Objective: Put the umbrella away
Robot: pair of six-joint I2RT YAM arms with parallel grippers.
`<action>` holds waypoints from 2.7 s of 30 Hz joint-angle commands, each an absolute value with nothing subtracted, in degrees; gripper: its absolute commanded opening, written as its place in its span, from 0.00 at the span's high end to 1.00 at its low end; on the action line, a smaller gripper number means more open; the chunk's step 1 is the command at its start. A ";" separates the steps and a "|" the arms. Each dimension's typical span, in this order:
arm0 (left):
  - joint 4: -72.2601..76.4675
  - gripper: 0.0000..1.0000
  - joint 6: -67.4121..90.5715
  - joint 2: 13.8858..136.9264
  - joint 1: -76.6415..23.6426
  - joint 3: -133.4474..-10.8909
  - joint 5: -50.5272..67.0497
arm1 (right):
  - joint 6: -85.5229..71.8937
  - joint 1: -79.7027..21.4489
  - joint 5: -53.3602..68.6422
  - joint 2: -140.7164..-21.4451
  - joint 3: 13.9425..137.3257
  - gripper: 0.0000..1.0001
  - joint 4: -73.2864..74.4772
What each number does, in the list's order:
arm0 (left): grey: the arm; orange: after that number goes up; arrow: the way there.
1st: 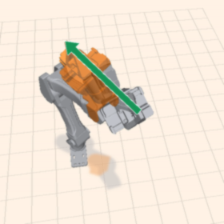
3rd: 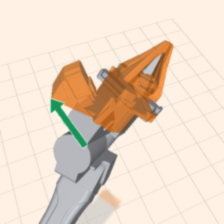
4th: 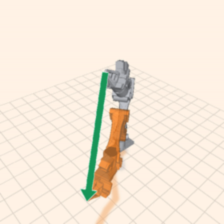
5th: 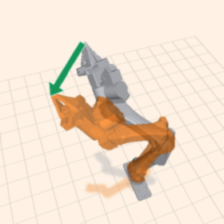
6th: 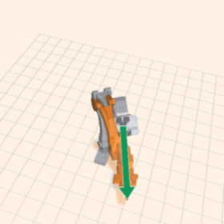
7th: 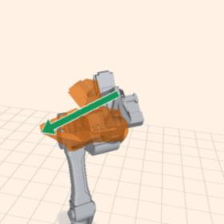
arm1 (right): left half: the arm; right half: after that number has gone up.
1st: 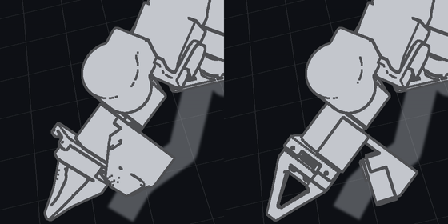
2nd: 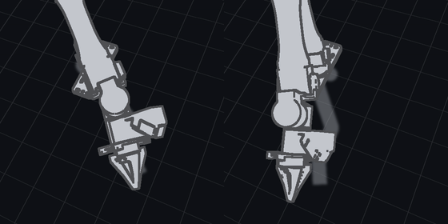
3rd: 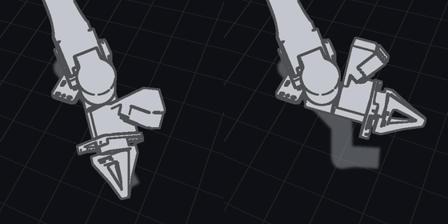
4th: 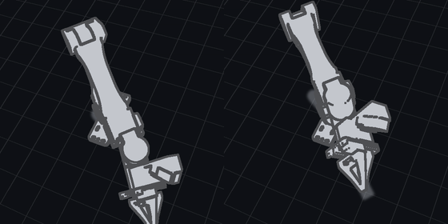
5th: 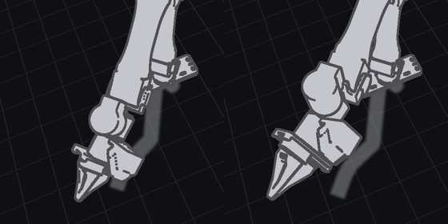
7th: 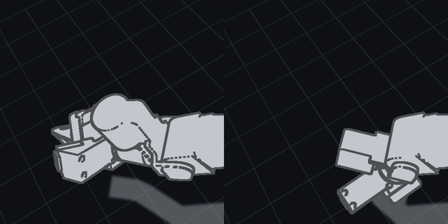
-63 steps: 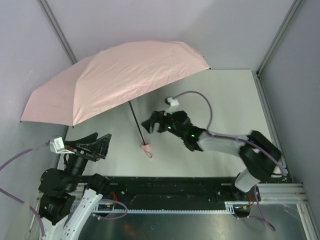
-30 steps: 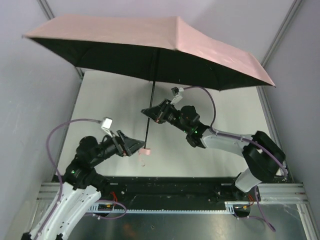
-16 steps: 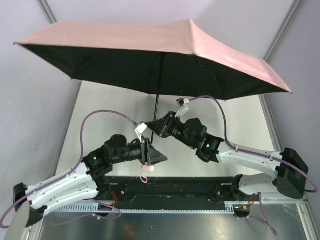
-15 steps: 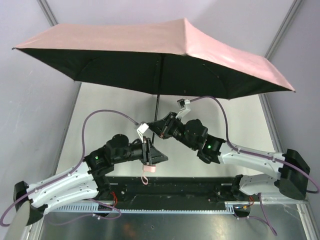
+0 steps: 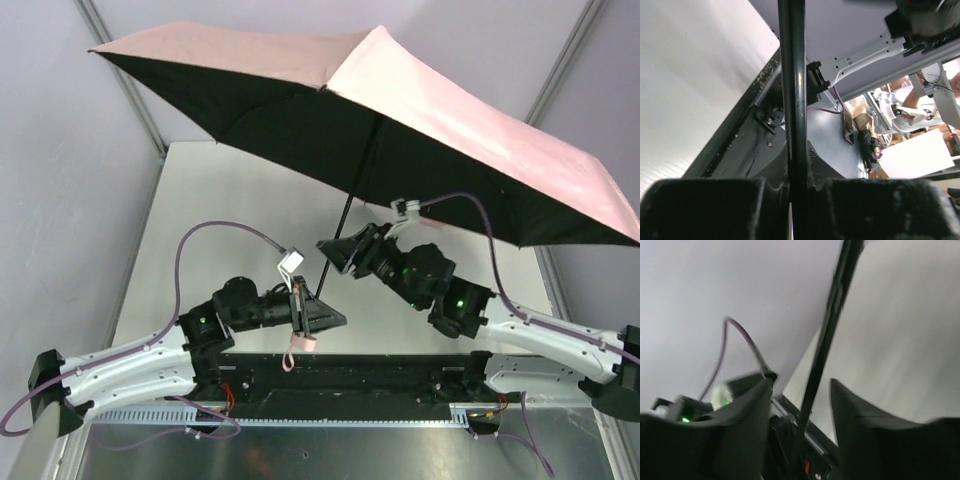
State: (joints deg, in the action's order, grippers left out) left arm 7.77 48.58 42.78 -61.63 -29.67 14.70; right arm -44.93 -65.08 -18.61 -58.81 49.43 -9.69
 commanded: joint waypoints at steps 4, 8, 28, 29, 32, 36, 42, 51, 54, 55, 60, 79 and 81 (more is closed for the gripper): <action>24.85 1.00 50.37 39.96 -61.52 -26.08 19.81 | -42.46 -58.51 -12.80 -53.57 50.19 0.24 -14.30; 29.01 1.00 51.55 39.13 -61.72 -25.22 22.58 | -43.79 -55.73 -7.31 -54.99 50.19 0.21 -19.19; 18.27 0.66 49.92 37.74 -62.40 -26.55 12.80 | -43.96 -52.17 -1.79 -58.94 50.23 1.00 -25.25; 15.38 0.55 48.87 37.64 -62.40 -27.56 11.37 | -44.04 -52.10 -2.43 -58.82 50.25 1.00 -24.80; 9.48 0.38 46.57 38.20 -62.40 -30.23 8.03 | -44.18 -52.04 -4.14 -58.46 50.26 1.00 -22.83; 7.39 0.49 44.96 40.97 -62.45 -32.57 7.19 | -44.40 -52.03 -4.18 -58.74 50.31 1.00 -22.97; 7.99 0.96 43.01 46.69 -62.51 -35.31 9.88 | -44.32 -51.90 -1.92 -60.76 52.18 0.99 -23.39; 17.38 1.00 42.81 43.63 -62.53 -31.24 15.21 | -54.09 -44.97 -1.02 -64.73 52.43 0.49 -32.31; 19.09 1.00 43.32 42.49 -62.50 -29.96 16.47 | -59.34 -41.93 -1.29 -67.90 52.75 0.34 -38.10; 19.61 1.00 43.63 42.16 -62.49 -29.53 16.67 | -60.92 -40.83 -1.00 -69.37 53.09 0.31 -39.92; 22.19 1.00 45.38 41.13 -62.52 -27.13 16.38 | -66.67 -37.15 -2.03 -73.77 54.23 0.22 -46.31; 29.54 1.00 55.28 40.83 -62.49 -20.91 12.13 | -70.71 -31.69 -13.13 -74.75 53.88 0.31 -52.37; 29.97 1.00 55.70 40.86 -62.49 -20.74 12.42 | -71.93 -30.93 -12.69 -75.60 53.83 0.34 -52.75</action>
